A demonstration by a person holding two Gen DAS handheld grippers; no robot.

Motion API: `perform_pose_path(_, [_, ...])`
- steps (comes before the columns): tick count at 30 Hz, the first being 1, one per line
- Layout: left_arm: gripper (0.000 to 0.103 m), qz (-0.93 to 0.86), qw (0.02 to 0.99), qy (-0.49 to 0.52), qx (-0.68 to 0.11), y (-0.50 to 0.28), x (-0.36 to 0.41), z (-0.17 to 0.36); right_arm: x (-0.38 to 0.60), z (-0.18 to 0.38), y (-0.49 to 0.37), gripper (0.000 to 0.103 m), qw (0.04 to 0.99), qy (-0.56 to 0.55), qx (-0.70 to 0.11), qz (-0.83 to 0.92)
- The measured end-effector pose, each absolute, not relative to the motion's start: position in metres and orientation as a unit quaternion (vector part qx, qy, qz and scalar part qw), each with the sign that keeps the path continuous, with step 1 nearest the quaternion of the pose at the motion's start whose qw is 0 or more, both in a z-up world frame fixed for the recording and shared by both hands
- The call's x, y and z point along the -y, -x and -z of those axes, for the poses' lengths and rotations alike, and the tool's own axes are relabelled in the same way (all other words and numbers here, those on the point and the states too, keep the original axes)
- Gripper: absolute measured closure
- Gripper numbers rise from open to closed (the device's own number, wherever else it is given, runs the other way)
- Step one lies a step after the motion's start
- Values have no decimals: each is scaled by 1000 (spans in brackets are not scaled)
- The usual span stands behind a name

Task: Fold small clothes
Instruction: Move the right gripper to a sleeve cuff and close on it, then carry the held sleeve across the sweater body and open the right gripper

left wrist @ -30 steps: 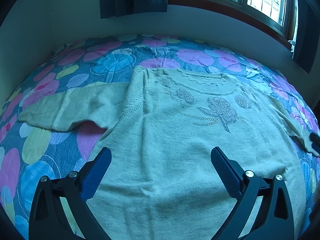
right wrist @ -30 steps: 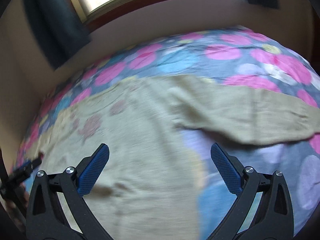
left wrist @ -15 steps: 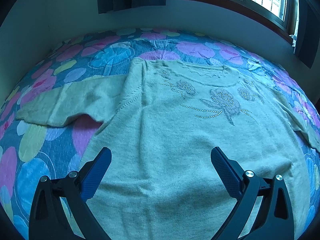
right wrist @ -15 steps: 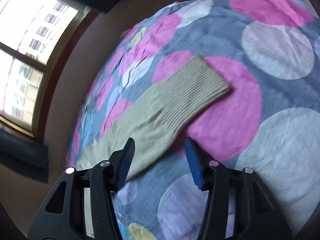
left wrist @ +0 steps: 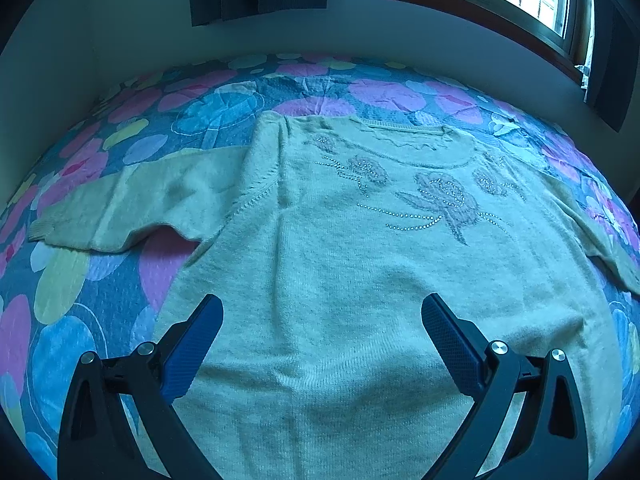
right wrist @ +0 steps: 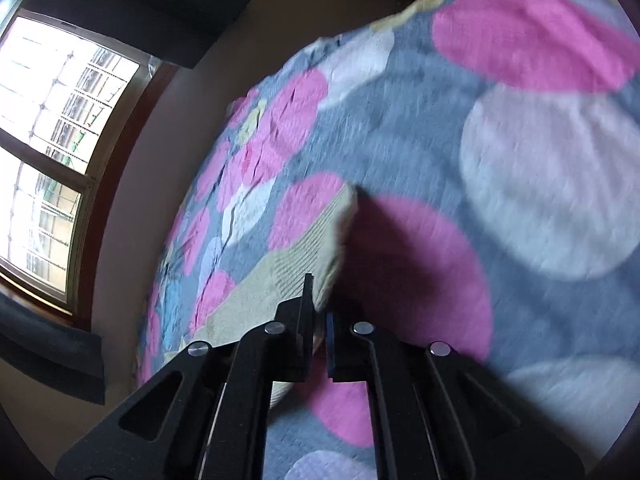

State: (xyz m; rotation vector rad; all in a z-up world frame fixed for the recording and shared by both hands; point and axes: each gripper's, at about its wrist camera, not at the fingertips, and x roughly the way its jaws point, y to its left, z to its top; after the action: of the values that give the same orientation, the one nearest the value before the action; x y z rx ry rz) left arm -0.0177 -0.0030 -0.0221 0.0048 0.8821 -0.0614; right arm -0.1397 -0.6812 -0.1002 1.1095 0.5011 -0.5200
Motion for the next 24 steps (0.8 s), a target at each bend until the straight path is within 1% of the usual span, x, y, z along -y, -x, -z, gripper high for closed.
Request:
perform_pose_path(3, [4,28,905,-1,-424,18,0,20,695,91,152,99,790,-505,-213,275])
perform_pose_path(6, [4,25,905,-2,-424,16,-4,20,697,80,142,99,797,-487,-223,278])
perform_pose_path(11, [4,24,905,0,-425,18,-12,18,664,23,98,99,847,-423,-215,238])
perform_pose_path(15, [4,20,907,-4,-421,22,-21,15,612,-28,55,99,884,-387,-203,165])
perform_pose_path(19, [4,7,910,3,-415,25,-39,11,529,-76,5,99,916,-334,-206,78])
perform_pose_path(24, [4,-15,912,11,-409,28,-67,6,412,-102,-37,99,937,-273,-218,-21])
